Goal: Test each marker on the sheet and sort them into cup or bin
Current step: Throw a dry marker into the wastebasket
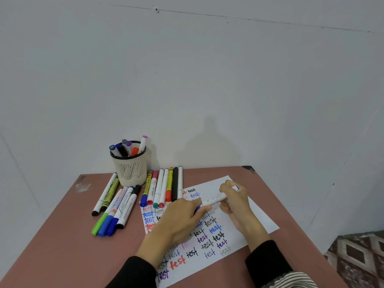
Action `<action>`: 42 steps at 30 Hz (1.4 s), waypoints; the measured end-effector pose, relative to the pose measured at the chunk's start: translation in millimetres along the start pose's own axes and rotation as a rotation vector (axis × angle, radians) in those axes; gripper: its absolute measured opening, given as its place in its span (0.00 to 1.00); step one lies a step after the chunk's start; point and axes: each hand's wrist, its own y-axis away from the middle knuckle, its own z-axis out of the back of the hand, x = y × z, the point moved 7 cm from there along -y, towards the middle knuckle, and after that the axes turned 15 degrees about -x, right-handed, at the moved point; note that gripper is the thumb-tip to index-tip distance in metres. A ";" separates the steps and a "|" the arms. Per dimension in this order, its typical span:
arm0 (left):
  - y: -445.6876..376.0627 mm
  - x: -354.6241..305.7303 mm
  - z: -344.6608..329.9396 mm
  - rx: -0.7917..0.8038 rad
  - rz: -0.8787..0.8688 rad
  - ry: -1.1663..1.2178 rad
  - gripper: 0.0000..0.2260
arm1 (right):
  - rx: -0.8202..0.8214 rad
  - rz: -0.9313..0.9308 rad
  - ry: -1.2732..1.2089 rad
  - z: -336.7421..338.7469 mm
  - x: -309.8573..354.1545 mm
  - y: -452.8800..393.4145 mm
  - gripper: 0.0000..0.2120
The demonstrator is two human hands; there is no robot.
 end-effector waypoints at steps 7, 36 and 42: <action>-1.5 -2.6 6.2 -0.120 -0.073 -0.080 0.25 | 0.055 -0.069 -0.147 -3.8 1.9 6.2 0.20; -1.8 69.3 31.7 -0.453 0.495 0.273 0.07 | 0.019 0.318 0.404 -34.5 -1.6 -27.0 0.08; -1.7 71.3 29.3 -0.464 0.460 0.248 0.07 | 0.093 0.345 0.453 -41.4 -6.9 -29.9 0.09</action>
